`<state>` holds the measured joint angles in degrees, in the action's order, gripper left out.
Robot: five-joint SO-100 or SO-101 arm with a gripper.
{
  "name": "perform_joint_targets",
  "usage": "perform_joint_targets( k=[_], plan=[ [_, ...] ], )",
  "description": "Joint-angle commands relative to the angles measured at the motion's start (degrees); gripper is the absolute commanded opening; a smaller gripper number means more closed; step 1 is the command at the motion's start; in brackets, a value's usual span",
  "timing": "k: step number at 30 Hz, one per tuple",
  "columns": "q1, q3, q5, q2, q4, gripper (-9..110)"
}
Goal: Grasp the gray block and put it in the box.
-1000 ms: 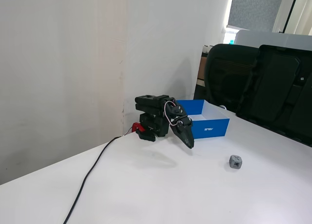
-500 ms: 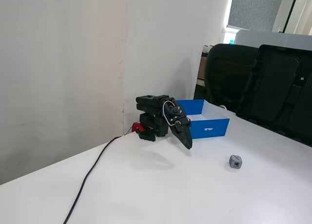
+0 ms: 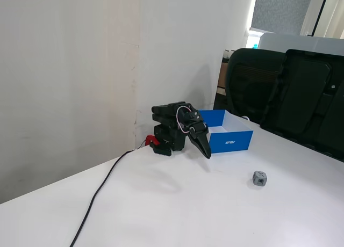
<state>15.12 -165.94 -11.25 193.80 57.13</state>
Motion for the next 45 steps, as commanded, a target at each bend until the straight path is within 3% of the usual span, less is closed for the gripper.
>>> perform_joint_targets(
  k=[1, 13, 30, 45],
  plan=[
    [0.00, 6.68, -3.69, -1.49, -2.02, 0],
    [-1.85, 28.48, -17.31, -30.85, 4.48, 0],
    [-14.50, 59.41, -23.55, -69.87, 24.17, 0],
    [-21.18, 73.74, -33.66, -85.52, 28.65, 0]
  ],
)
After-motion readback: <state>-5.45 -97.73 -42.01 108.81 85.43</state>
